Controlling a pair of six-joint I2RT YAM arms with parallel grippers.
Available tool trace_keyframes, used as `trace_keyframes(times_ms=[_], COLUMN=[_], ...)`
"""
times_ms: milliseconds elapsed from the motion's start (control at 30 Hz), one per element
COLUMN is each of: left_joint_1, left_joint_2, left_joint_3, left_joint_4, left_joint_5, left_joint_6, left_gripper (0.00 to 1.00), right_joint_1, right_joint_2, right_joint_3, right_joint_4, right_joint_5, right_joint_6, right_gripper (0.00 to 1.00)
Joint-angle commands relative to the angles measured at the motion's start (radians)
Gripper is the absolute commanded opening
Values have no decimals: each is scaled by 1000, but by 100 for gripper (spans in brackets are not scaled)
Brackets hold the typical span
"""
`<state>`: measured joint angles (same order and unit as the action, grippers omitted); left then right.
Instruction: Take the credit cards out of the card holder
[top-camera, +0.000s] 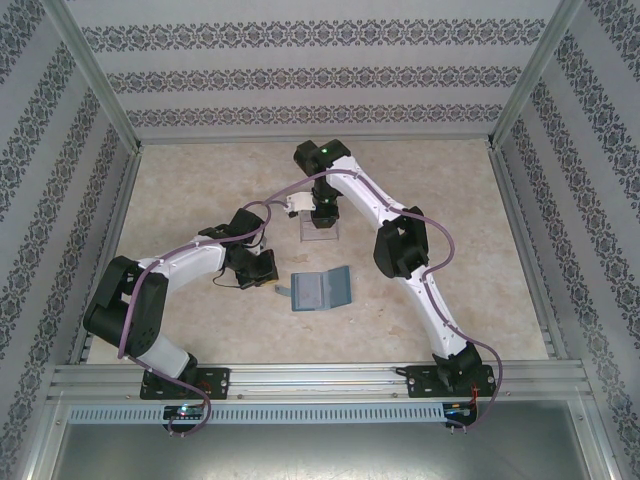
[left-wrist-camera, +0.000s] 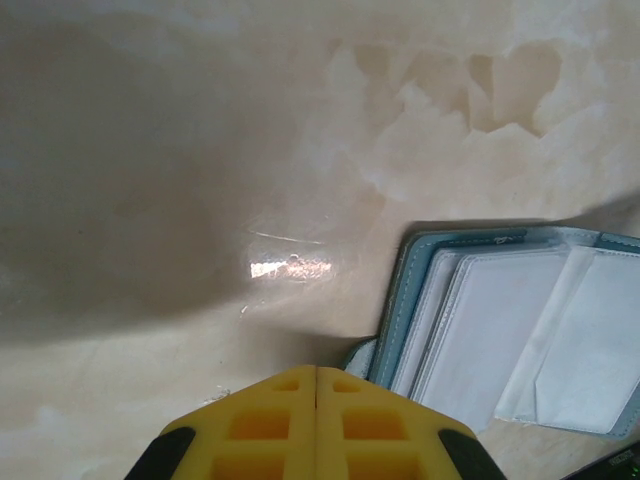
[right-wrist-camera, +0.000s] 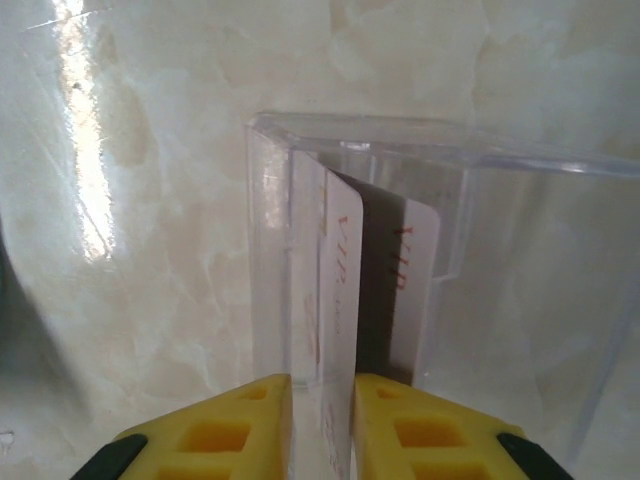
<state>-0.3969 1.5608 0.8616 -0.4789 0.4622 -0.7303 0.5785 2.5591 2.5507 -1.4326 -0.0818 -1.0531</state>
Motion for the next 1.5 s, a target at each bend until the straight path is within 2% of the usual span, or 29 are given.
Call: trace_keyframes(times_ms=[0, 233, 333, 533, 867, 1067, 1200, 1300, 1467], left_joint_1=[12, 11, 11, 12, 12, 10, -3, -21, -54], left_joint_2=[16, 11, 6, -10, -20, -12, 10, 28, 54], left_joint_3=[26, 28, 28, 35, 62, 78, 91, 101, 117], left_joint_4=[10, 19, 30, 66, 80, 86, 99, 101, 111], left_joint_5=[9, 11, 9, 9, 2, 20, 49, 59, 72], left_joint_6=[2, 2, 0, -3, 3, 3, 3, 0, -4], left_gripper=[2, 2, 2, 2, 2, 2, 1, 1, 0], right_joint_1=[6, 14, 15, 14, 24, 21, 33, 32, 48], right_joint_2=[-29, -83, -113, -220, -390, -499, -610, -677, -756], right_joint_3=[30, 13, -30, -201, -490, -700, -909, -1016, -1144], right_joint_4=[11, 32, 109, 273, 483, 576, 752, 816, 878], right_joint_5=[44, 71, 88, 54, 37, -50, -166, -209, -246], right_joint_6=[-8, 23, 106, 362, 1030, 1387, 1531, 1628, 1684], right_gripper=[23, 24, 25, 27, 23, 16, 11, 11, 12])
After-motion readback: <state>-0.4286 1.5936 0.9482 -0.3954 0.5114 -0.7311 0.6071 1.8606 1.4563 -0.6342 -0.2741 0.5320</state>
